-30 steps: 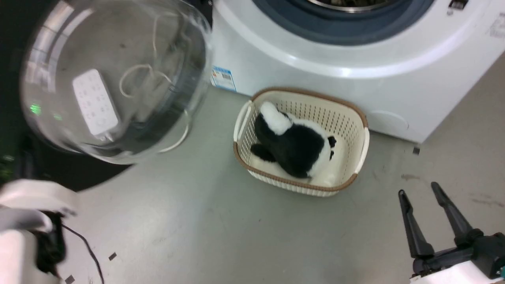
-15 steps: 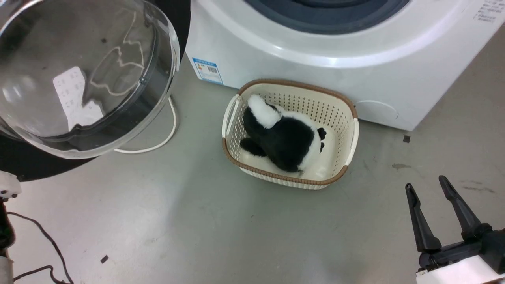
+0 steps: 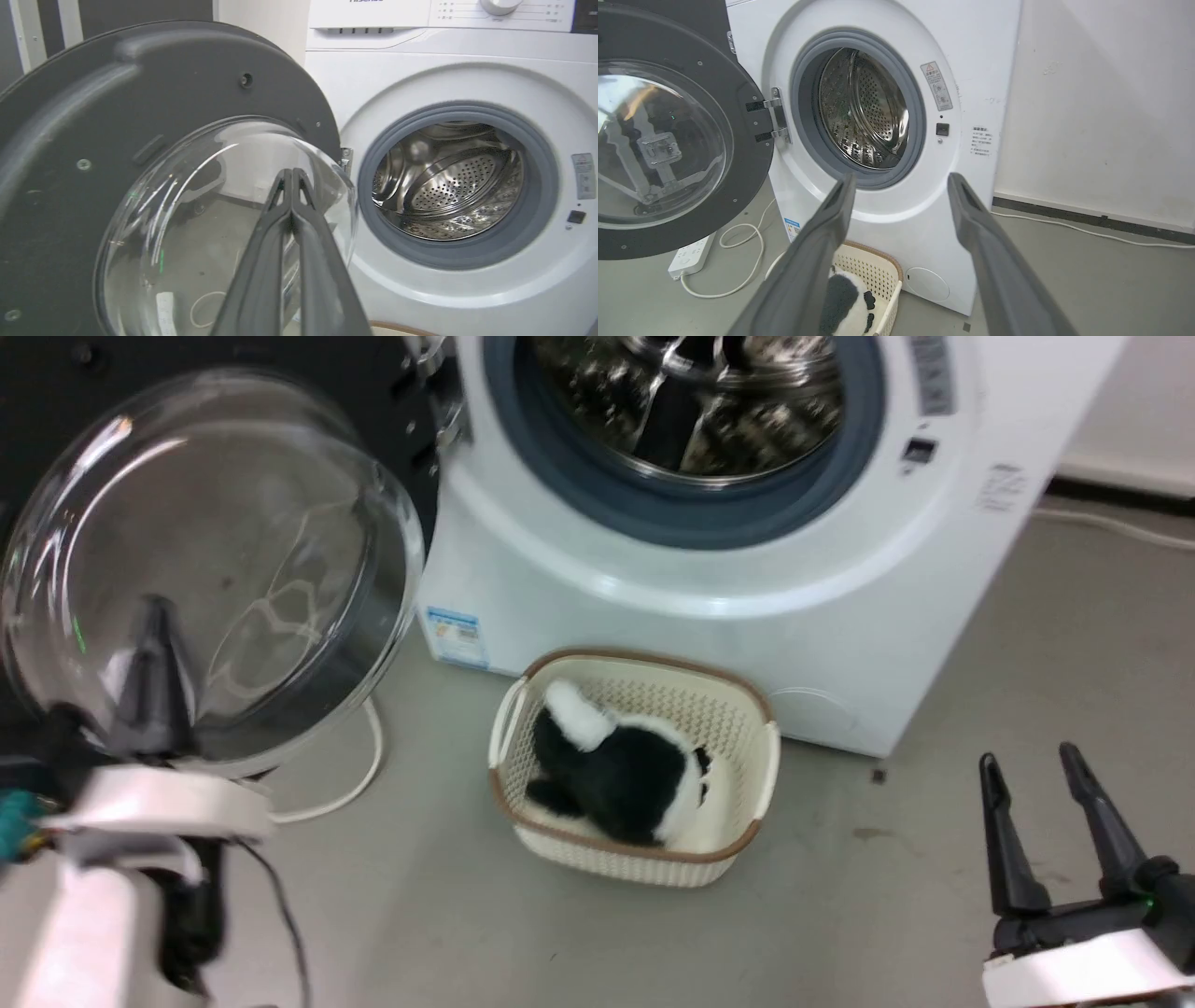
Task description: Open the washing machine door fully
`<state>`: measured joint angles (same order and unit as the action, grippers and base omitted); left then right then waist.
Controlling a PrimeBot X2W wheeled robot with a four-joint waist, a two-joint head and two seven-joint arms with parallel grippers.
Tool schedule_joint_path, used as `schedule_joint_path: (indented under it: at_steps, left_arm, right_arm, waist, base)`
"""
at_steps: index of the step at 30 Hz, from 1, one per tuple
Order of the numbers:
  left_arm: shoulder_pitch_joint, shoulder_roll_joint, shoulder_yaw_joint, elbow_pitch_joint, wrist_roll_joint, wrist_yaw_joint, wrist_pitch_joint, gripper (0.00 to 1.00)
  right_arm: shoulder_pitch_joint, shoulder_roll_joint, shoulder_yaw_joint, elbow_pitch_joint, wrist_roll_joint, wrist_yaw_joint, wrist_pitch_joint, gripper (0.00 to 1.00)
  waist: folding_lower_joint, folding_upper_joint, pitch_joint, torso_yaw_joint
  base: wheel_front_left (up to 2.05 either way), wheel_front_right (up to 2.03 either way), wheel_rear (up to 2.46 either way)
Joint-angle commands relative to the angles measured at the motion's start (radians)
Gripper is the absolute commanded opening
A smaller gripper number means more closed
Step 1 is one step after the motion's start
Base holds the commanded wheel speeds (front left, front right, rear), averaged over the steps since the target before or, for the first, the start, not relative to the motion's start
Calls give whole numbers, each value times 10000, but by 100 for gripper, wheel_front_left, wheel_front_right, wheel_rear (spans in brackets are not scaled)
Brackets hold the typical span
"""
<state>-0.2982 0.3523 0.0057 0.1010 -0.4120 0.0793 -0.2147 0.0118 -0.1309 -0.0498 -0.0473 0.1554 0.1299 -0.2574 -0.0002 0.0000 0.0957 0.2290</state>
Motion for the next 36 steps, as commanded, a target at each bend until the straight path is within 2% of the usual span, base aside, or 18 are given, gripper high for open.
schedule_joint_path:
  at_steps: [1,8,17,18,19,20,22,26,31,36]
  left_arm:
    - [231,-98,-125,-162,105,70,34,0]
    - [1421,-786,-1059,-1023,365,258,152,0]
    - [2793,-1354,-1941,-454,870,509,-148,0]
    - [2902,-1408,-2043,-306,938,535,-172,25]
    - [2990,-1440,-2160,-162,1051,574,-192,70]
    - [3073,-1502,-2250,-31,1118,627,-205,100]
    - [3194,-1658,-2344,182,1111,678,-243,100]
    - [3312,-1593,-2501,599,1388,699,-345,100]
    - [3489,-1722,-2499,546,1535,797,-438,100]
    - [3509,-1810,-2408,597,1710,711,-467,100]
  right_arm:
    - [-46,94,-14,27,-53,8,-44,100]
    - [211,452,149,90,-173,8,-44,100]
    - [595,678,274,103,-184,8,-44,100]
    - [624,695,265,115,-180,8,-44,100]
    - [647,708,259,132,-182,8,-44,100]
    - [666,720,257,151,-186,8,-44,100]
    - [720,738,196,173,-203,8,-44,100]
    - [819,759,153,216,-223,8,-44,100]
    - [893,771,151,314,-233,8,-44,100]
    - [900,783,400,522,-246,8,-44,100]
  waist:
    - [2,0,-496,-430]
    - [2,0,-1093,-1318]
    - [2,0,-1222,-2235]
    - [2,0,-1226,-2307]
    - [2,0,-1234,-2373]
    - [2,0,-1242,-2440]
    - [2,0,-1244,-2508]
    - [2,0,-1273,-2600]
    - [2,0,-1337,-2633]
    - [2,0,-1401,-2541]
  base:
    - [0,0,0]
    - [0,0,0]
    - [0,0,0]
    - [0,0,0]
    - [0,0,0]
    - [0,0,0]
    - [0,0,0]
    - [0,0,0]
    - [0,0,0]
    - [0,0,0]
